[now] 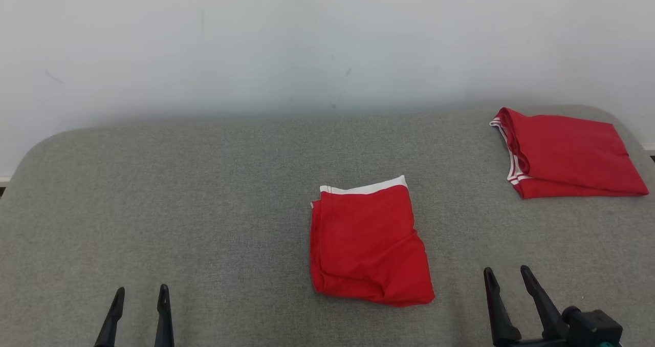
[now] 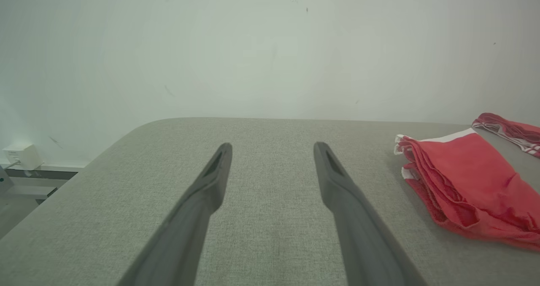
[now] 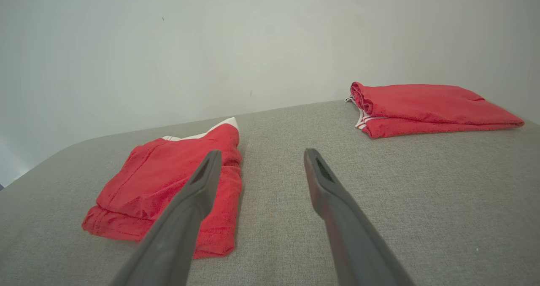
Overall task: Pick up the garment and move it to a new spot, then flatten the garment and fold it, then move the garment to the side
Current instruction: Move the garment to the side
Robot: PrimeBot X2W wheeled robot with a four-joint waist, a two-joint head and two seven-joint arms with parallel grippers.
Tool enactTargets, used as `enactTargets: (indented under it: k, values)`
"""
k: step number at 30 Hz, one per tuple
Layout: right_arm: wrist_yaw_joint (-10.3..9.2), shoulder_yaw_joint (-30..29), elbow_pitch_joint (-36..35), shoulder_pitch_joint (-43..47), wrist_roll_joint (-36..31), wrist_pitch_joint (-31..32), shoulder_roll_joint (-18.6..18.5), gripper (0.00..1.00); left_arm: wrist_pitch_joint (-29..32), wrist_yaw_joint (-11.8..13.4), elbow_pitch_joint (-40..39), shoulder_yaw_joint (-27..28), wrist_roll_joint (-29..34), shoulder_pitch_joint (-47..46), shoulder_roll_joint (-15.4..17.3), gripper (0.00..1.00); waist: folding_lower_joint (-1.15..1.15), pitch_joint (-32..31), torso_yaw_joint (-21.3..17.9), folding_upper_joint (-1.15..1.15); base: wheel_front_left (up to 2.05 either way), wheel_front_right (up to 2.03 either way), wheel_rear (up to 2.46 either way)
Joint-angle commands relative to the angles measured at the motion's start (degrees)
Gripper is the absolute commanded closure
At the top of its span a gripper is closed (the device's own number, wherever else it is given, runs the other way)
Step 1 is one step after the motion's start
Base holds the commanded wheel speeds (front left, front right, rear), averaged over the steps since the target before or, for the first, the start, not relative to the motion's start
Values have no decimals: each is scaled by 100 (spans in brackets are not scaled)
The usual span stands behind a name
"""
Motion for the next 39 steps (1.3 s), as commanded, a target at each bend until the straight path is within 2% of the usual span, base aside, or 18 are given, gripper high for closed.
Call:
enactTargets:
  k: [1, 8, 22, 31, 36, 39]
  values:
    - [-17, -5, 42, -135, 3, 26, 23, 0, -16, -10, 21, -15, 44, -23, -13, 0, 0, -5, 26, 0, 0, 0, 0]
    - [-17, 145, 579, -876, -9, 308, -16, 0, -16, -22, 78, -130, 62, -130, -4, 0, 0, -1, 237, 0, 0, 0, 0]
    - [-17, 58, 2502, -2392, -190, 895, 82, 0, -16, -45, 181, -427, 0, -335, 15, 0, 0, 329, 781, 0, 0, 0, 0]
    - [-17, 20, 3899, -3086, -153, 829, 148, 0, -16, -35, 278, -539, -68, -583, 64, 0, 0, 586, 1028, 0, 0, 0, 0]
    - [-17, 51, 4526, -3370, -86, 704, 199, 0, -16, -38, 302, -566, -78, -689, 59, 0, 0, 675, 1070, 0, 0, 0, 0]
    - [-17, 86, 4956, -3461, -91, 833, 235, 0, -16, -39, 331, -568, -84, -717, 68, 0, 0, 696, 1076, 0, 0, 0, 0]
